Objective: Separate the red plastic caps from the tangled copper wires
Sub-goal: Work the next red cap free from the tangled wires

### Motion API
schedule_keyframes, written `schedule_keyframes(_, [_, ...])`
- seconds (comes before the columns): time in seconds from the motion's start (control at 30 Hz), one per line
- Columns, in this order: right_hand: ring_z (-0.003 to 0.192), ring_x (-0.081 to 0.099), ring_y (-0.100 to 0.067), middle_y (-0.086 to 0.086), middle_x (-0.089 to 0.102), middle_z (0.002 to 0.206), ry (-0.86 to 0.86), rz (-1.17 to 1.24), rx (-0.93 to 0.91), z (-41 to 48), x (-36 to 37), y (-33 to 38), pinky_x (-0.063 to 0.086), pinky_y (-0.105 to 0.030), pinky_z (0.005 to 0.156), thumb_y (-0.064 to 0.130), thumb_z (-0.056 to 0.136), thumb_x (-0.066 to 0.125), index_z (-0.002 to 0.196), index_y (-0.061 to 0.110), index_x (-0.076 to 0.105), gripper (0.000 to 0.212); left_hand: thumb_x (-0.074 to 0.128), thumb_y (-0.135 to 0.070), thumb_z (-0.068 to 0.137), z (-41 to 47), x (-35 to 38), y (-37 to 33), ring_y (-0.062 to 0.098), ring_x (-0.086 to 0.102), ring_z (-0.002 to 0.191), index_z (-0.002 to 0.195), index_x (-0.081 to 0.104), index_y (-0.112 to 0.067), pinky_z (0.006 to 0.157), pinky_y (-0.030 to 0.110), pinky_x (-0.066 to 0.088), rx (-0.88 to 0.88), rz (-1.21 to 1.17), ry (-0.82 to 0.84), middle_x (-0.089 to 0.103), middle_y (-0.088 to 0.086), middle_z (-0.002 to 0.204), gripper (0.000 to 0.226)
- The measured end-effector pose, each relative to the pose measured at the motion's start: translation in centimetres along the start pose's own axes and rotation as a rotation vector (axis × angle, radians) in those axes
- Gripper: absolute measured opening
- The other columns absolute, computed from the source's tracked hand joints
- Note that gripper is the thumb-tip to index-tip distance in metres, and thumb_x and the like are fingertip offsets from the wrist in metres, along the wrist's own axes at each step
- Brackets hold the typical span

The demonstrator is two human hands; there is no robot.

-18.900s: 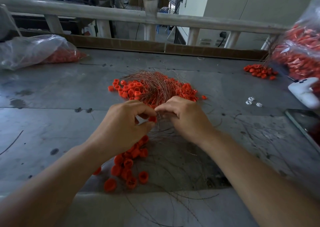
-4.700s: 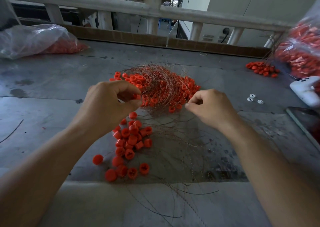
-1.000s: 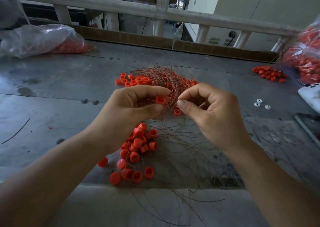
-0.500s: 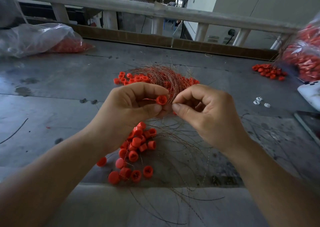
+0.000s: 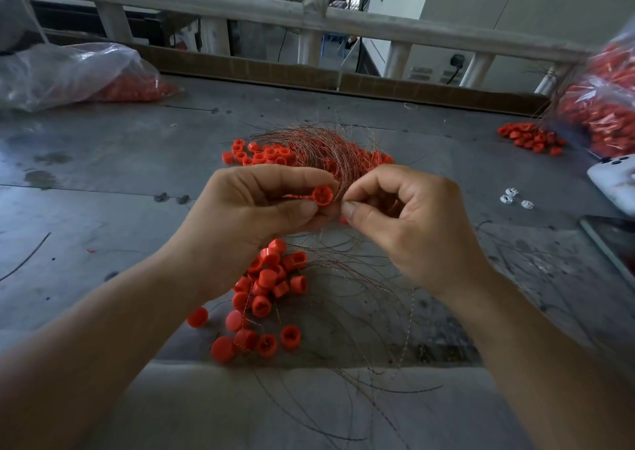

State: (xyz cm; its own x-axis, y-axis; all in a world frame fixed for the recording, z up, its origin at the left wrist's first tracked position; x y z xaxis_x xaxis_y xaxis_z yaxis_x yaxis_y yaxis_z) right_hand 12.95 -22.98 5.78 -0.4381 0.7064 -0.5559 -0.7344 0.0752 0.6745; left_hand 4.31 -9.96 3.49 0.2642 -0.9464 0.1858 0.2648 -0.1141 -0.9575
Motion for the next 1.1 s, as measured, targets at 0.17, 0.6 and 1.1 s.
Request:
schedule_keyframes(0.17, [0.055,0.051,-0.001,0.013,0.056,0.058,-0.026,0.011,0.012,0.0,-0.3,-0.1,0.038,-0.009,0.051,0.004,0.077,0.068,0.068,0.019,0.063,0.018,0.054,-0.001,0.069,0.0,0.2,0.0,0.018,0.07,0.088,0.091,0.072,-0.014,0.071,0.018,0.054,-0.018,-0.045,0.021,0.073,0.006,0.091,0.032])
schedule_keyframes(0.6, [0.053,0.051,-0.002,0.008,0.058,0.058,-0.004,0.063,0.053,0.1,-0.3,-0.2,0.04,-0.011,0.049,0.005,0.077,0.069,0.068,0.018,0.065,0.017,0.059,0.0,0.064,0.2,-0.2,-0.1,0.018,0.071,0.082,0.082,0.076,-0.012,0.066,0.018,0.054,-0.05,-0.087,0.019,0.074,0.008,0.087,0.028])
schedule_keyframes(1.1, [0.047,0.049,-0.003,0.005,0.058,0.057,0.236,0.432,0.393,0.1,1.3,-1.8,0.042,-0.017,0.045,0.002,0.074,0.067,0.07,0.011,0.064,0.011,0.066,-0.006,0.06,0.2,0.0,0.4,0.015,0.07,0.076,0.079,0.075,-0.013,0.064,0.017,0.055,-0.127,-0.19,0.179,0.072,0.008,0.08,0.022])
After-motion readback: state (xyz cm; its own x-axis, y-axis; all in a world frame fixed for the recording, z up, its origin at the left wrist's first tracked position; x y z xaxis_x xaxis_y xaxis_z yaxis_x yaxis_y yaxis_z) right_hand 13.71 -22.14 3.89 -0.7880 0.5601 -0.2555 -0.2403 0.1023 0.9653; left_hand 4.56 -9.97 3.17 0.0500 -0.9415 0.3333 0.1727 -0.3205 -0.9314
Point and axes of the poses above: each hand's wrist, its own z-axis towards the middle knuckle, its own x-axis out of the palm, y = z × x, the point moved 3 cm from there along z, towards the middle knuckle
